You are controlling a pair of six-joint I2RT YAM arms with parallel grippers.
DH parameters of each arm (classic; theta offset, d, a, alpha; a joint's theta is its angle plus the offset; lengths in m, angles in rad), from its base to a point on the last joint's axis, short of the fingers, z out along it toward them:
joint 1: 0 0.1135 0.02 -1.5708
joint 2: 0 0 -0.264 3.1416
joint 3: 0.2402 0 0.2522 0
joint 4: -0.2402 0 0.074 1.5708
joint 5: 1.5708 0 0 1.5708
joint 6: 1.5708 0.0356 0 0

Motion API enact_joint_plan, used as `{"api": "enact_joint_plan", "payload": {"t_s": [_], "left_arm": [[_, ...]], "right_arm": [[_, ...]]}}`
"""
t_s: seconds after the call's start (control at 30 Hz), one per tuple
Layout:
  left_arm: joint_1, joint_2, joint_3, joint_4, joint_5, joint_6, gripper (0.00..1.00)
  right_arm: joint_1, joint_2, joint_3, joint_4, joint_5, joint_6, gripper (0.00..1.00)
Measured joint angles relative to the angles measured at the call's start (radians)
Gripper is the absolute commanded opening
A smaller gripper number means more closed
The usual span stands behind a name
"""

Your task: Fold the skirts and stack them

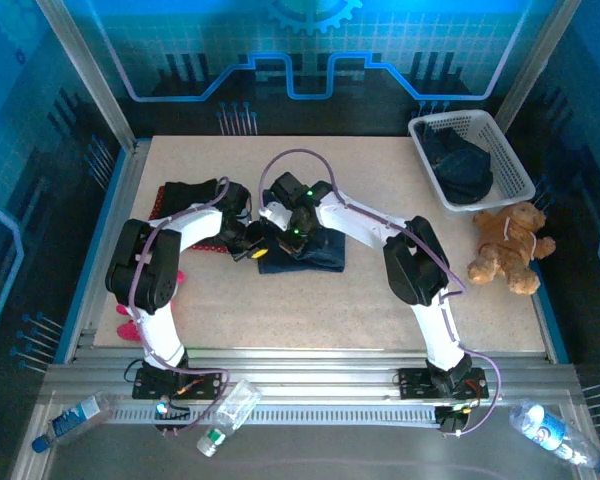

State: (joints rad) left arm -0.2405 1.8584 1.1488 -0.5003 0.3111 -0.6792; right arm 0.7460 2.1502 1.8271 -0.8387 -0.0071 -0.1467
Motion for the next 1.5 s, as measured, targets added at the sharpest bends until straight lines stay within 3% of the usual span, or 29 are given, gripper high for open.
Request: {"api": "enact_joint_plan", "payload": {"t_s": [0.3,0.53,0.67,0.73,0.93,0.97,1.07,1.17,1.3,1.5], "left_arm": [[0.0,0.001,0.0,0.014,0.004,-0.001,0.01],[0.005,0.002,-0.007,0.025,0.018,-0.001,0.03],[0.014,0.002,-0.007,0.023,0.023,0.003,0.16],[0.019,-0.001,-0.007,0.014,0.025,0.007,0.2],[0.029,-0.091,-0.007,-0.064,-0.022,0.025,0.26],[0.029,-0.117,-0.007,-0.077,-0.03,0.028,0.26],[0.029,-0.175,-0.002,-0.111,-0.055,0.028,0.26],[0.029,-0.21,0.006,-0.127,-0.071,0.027,0.28],[0.021,-0.233,0.016,-0.107,-0.03,0.022,0.3],[-0.066,-0.183,0.078,-0.002,0.077,-0.024,0.28]], "right_arm": [[0.002,0.014,0.088,-0.023,-0.029,0.054,0.0],[0.002,0.124,0.09,0.002,-0.118,0.097,0.01],[-0.001,0.128,0.09,0.009,-0.162,0.119,0.24],[-0.006,0.116,0.079,0.011,-0.195,0.121,0.31],[-0.038,-0.032,-0.011,0.0,-0.322,0.115,0.41],[-0.052,-0.066,-0.024,0.002,-0.334,0.119,0.39],[-0.114,-0.142,-0.045,0.024,-0.329,0.152,0.15],[-0.191,-0.152,-0.045,0.056,-0.288,0.213,0.0],[-0.259,-0.083,-0.015,0.054,-0.251,0.249,0.0],[-0.256,0.082,0.12,0.006,-0.202,0.244,0.0]]}}
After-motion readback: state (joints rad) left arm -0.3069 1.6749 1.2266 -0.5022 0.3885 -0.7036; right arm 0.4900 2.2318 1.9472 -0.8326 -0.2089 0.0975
